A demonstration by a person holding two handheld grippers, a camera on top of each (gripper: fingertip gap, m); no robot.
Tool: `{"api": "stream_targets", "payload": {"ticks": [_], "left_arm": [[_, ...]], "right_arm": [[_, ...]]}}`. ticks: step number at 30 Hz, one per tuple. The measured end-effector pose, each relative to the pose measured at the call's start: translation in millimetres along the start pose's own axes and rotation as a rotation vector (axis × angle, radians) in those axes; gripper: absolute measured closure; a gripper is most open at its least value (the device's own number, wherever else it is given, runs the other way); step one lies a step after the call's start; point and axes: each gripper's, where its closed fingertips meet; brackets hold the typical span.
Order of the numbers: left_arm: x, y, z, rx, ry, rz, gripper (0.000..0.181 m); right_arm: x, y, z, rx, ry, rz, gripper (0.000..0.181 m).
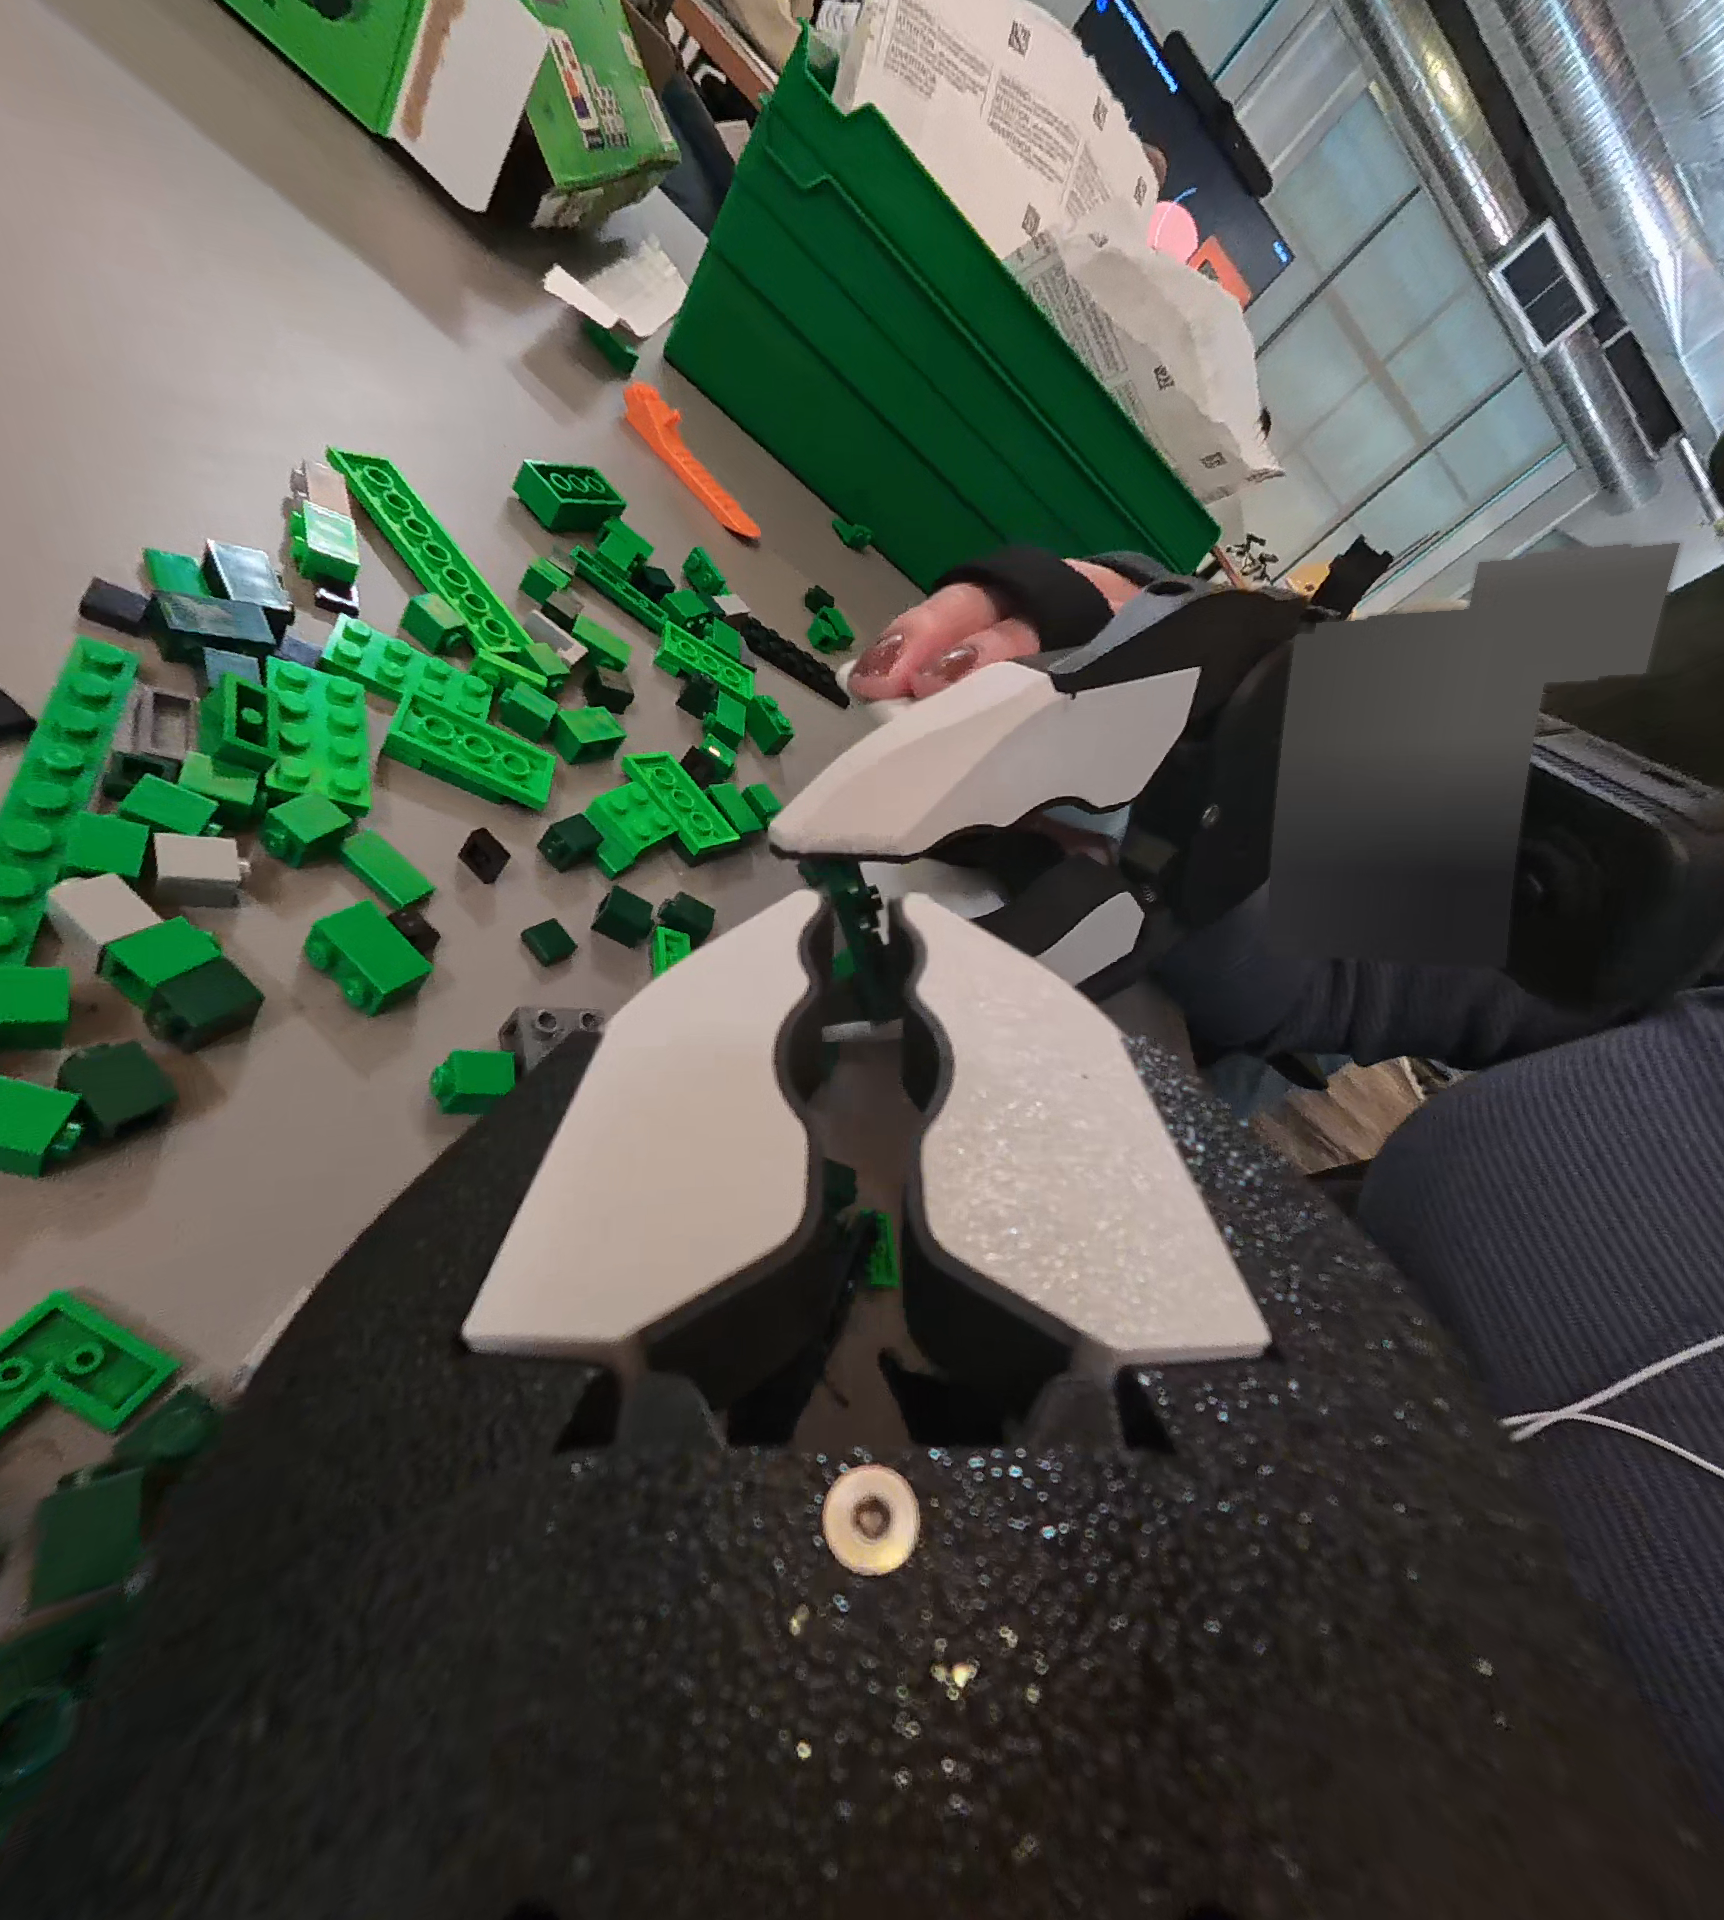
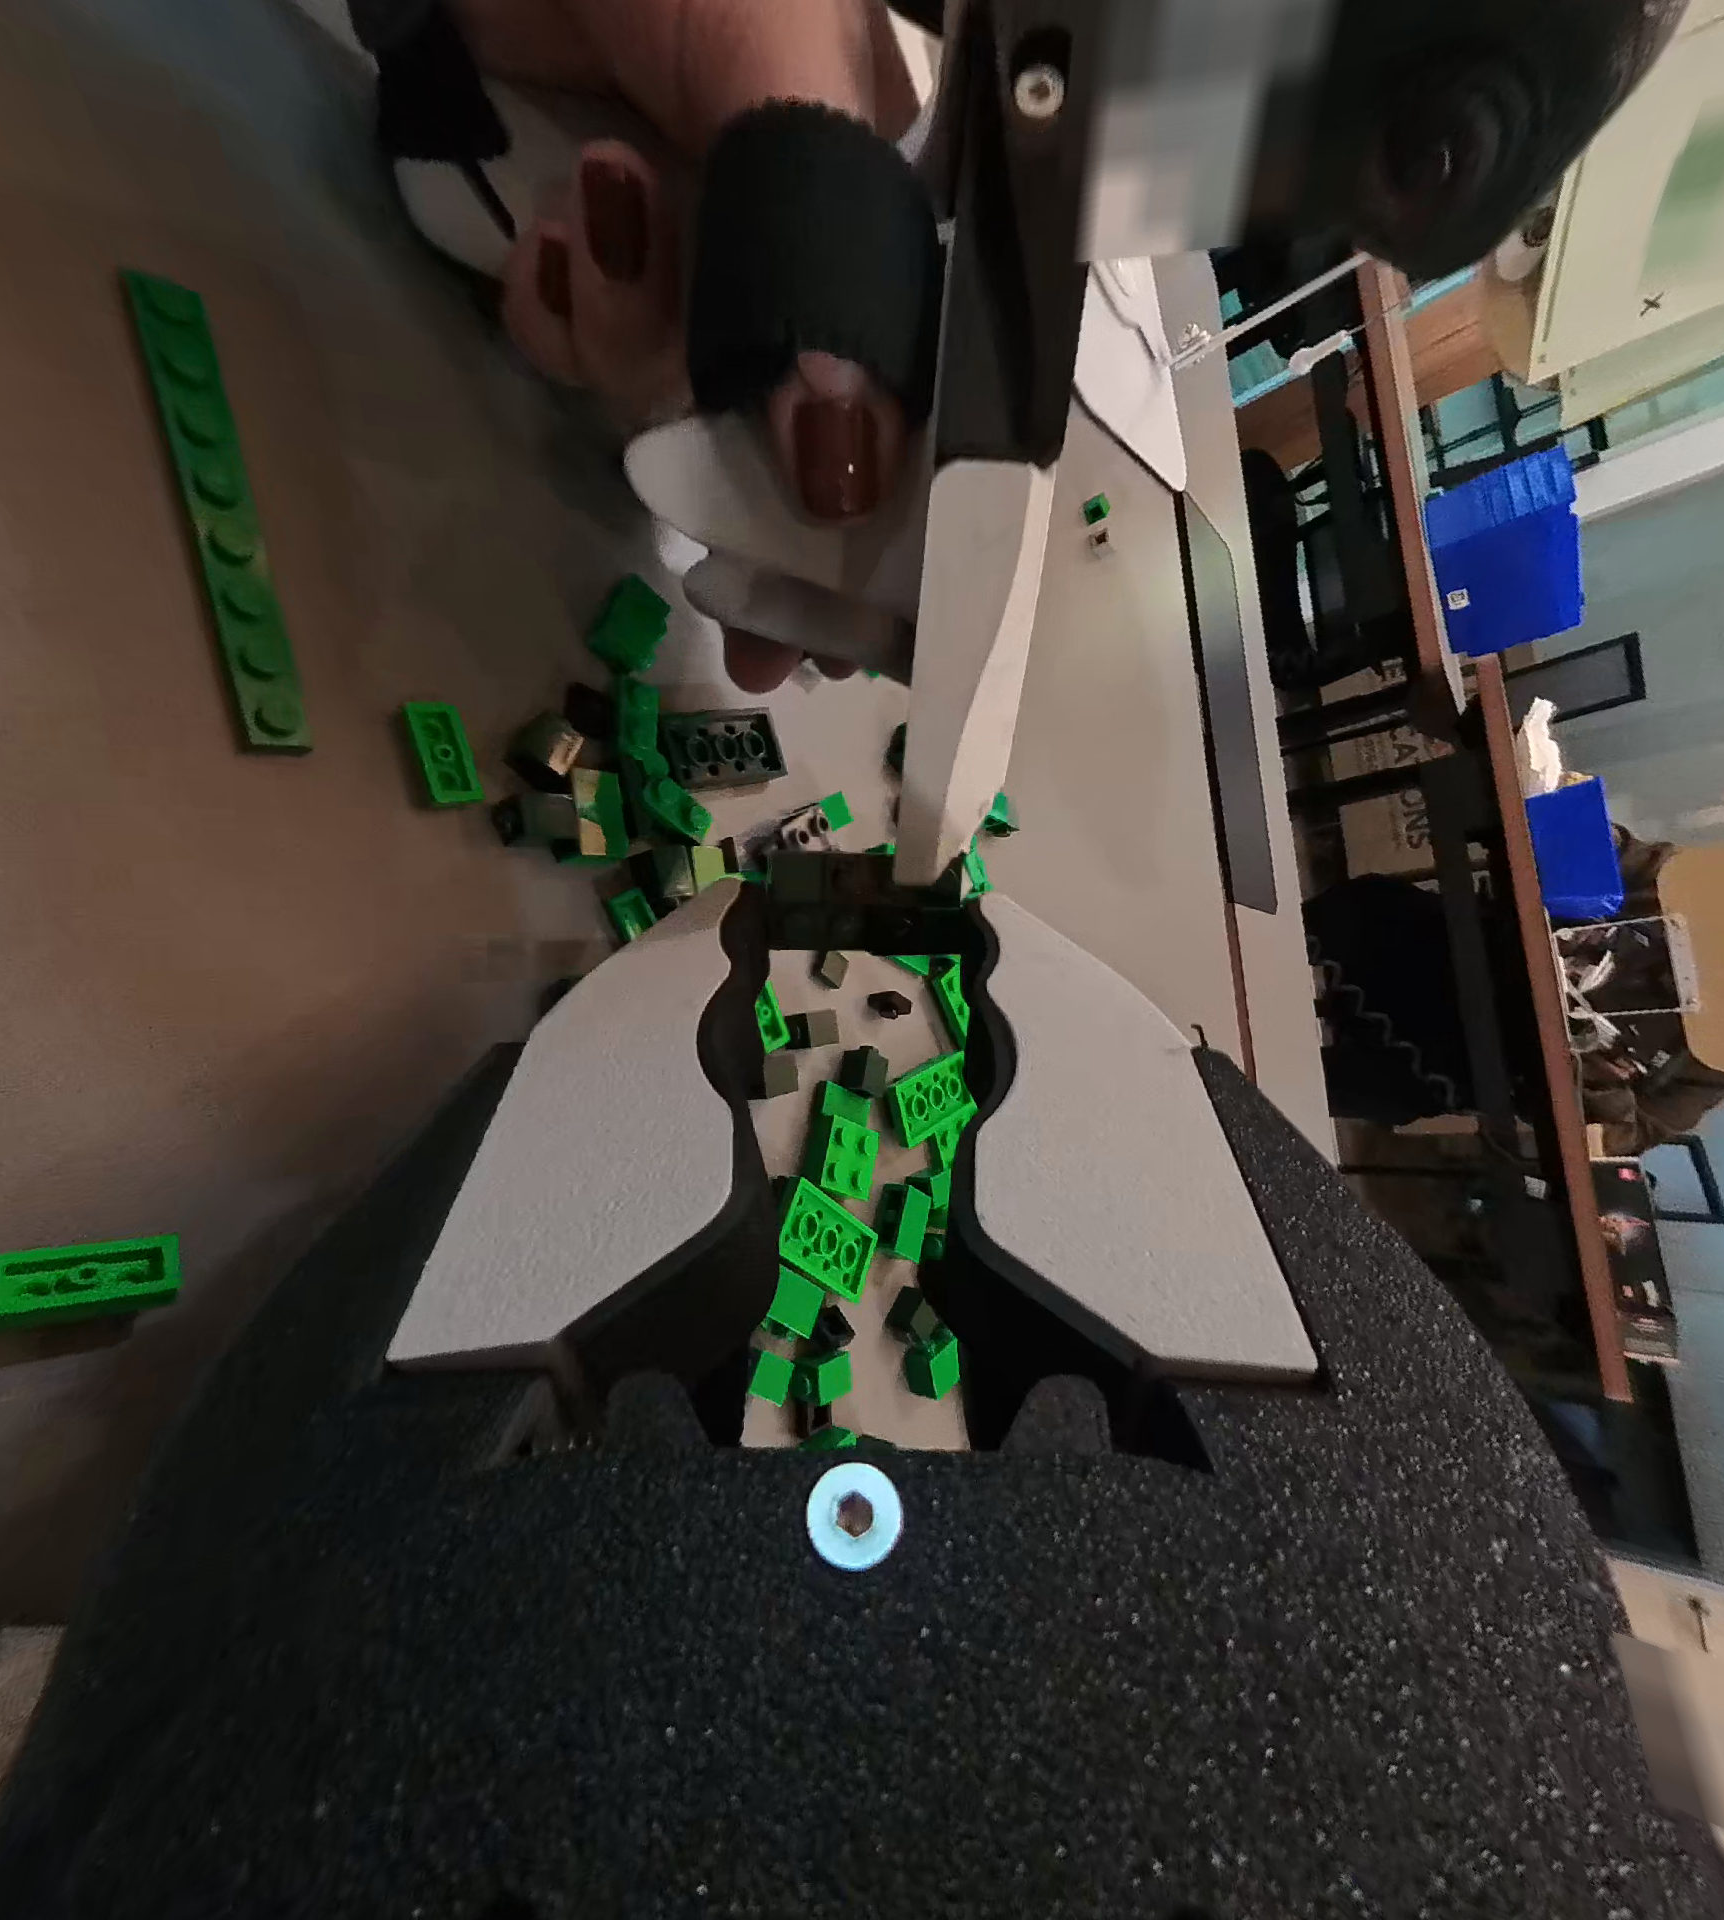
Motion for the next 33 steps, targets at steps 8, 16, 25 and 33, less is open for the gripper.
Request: {"api": "stream_targets", "payload": {"ticks": [8,16,25,33], "left_arm": [[-9,2,2,0.035,0.031,0.122,0.179],[-22,1,2,0.037,0.093,0.176,0.179],[-25,4,5,0.068,0.096,0.204,0.18],[-27,7,8,0.099,0.102,0.214,0.18]], "right_arm": [[7,-4,-7,-0.061,-0.118,0.129,0.146],[13,-14,-18,-0.173,-0.286,0.385,0.146],[19,-13,-21,-0.183,-0.334,0.441,0.146],[24,-11,-23,-0.179,-0.382,0.498,0.146]]}}
Point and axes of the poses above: each gripper's, where its closed fingertips meet, z back along the fingers, y out of its top, x = y × z across the jaws, and after that the axes turned 4 degrees about -z, right-handed
